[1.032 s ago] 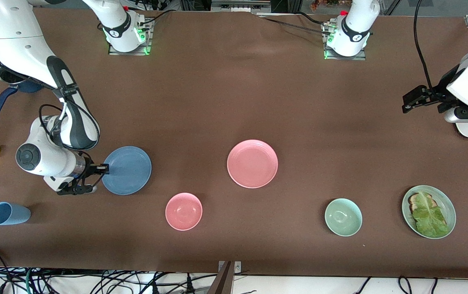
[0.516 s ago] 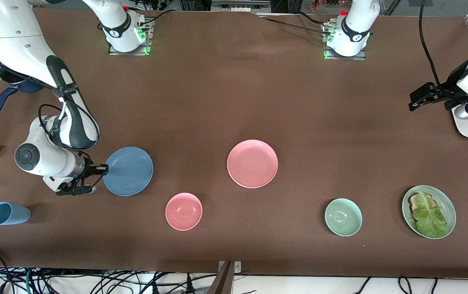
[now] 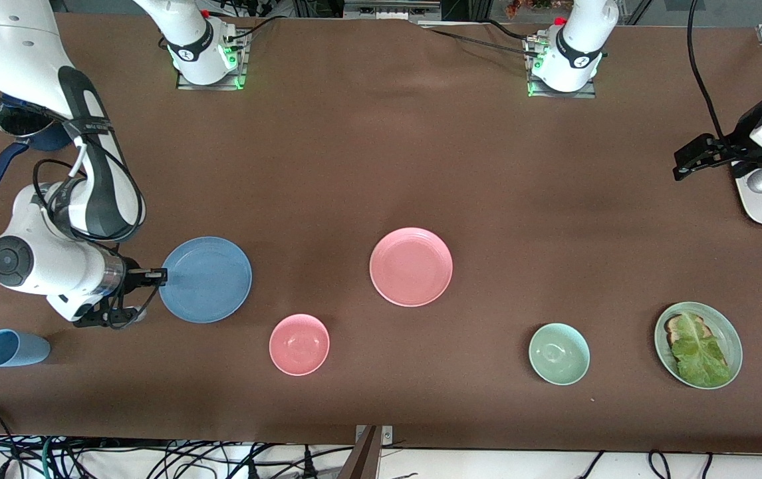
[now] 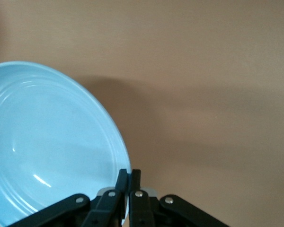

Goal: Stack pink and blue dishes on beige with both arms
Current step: 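Lift the blue plate with the right gripper toward the pink plate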

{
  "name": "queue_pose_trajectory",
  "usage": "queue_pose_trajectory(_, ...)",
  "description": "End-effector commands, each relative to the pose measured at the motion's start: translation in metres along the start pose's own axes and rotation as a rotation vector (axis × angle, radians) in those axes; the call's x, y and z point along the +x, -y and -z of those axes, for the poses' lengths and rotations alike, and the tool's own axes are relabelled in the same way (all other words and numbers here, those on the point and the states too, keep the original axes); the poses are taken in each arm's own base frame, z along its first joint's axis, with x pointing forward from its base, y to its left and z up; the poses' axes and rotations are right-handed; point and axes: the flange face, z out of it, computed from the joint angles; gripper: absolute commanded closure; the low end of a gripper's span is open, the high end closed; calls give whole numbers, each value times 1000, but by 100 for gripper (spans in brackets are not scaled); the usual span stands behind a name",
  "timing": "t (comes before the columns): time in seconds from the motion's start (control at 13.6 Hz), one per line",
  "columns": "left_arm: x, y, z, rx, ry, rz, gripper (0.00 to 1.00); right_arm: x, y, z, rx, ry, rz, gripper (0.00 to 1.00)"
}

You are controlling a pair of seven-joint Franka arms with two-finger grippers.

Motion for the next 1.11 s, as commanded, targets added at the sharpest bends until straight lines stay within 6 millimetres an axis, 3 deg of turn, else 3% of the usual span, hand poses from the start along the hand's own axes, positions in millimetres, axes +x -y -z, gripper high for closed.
queue_pose_trajectory(0.0, -10, 1, 4, 10, 0, -7, 0, -7, 32, 36, 32, 21, -4, 100)
queue_pose_trajectory(0.07, -10, 1, 4, 7, 0, -9, 0, -10, 50, 45, 40, 24, -24, 100)
queue_pose_trajectory(0.52, -7, -3, 3, 7, 0, -9, 0, -25, 175, 53, 96, 44, -132, 100)
queue_pose_trajectory(0.81, -6, -3, 4, 7, -1, -7, 0, -39, 278, 30, 59, 2, -207, 100)
queue_pose_trajectory(1.03, -3, -8, 2, 10, 1, -17, 0, -50, 336, 8, 74, -23, -270, 100)
